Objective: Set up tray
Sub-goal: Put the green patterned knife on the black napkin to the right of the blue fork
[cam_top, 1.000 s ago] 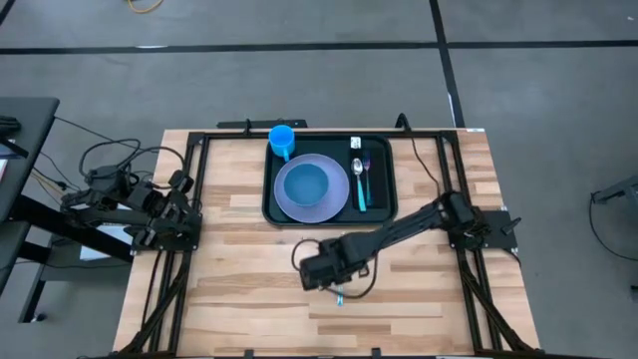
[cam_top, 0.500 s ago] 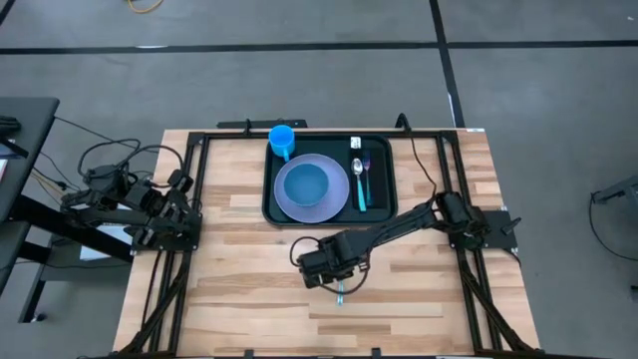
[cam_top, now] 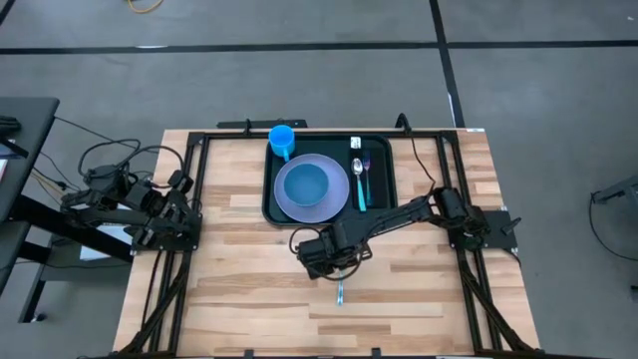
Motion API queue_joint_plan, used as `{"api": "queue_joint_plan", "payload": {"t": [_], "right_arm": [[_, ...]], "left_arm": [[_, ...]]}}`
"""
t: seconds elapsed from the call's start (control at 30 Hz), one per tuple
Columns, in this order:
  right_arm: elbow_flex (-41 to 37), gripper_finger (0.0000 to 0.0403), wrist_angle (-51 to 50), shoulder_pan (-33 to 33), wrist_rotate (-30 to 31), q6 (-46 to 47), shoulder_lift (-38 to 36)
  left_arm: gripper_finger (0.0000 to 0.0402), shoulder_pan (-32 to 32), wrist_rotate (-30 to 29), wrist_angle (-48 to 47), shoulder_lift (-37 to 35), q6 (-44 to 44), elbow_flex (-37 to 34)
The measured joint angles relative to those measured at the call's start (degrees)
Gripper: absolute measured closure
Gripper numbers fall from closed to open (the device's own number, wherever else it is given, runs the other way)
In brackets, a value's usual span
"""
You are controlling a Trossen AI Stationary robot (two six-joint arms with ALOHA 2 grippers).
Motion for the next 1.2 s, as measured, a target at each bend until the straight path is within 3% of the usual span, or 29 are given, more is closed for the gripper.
{"api": "queue_joint_plan", "payload": {"t": [0.13, 0.3, 0.83, 1.2], "right_arm": [[0.00, 0.0211, 0.04, -0.24, 0.02, 0.49, 0.00], [-0.22, 0.0198, 0.04, -0.11, 0.05, 1.55, 1.45], [-1.62, 0.0221, -0.42, -0.77, 0.09, -0.39, 4.53], [-6.86, 0.0254, 7.70, -0.88, -1.33, 1.47, 3.95]], "left_arm": [[0.0269, 0.00, 0.02, -0.04, 0.00, -0.29, 0.02], [0.0269, 0.00, 0.04, -0.22, 0.00, -0.42, 0.00], [0.0269, 0.00, 0.13, -0.27, -0.02, -0.42, 0.00], [0.0269, 0.00, 0.09, -0.37, 0.00, -0.42, 0.00]]}}
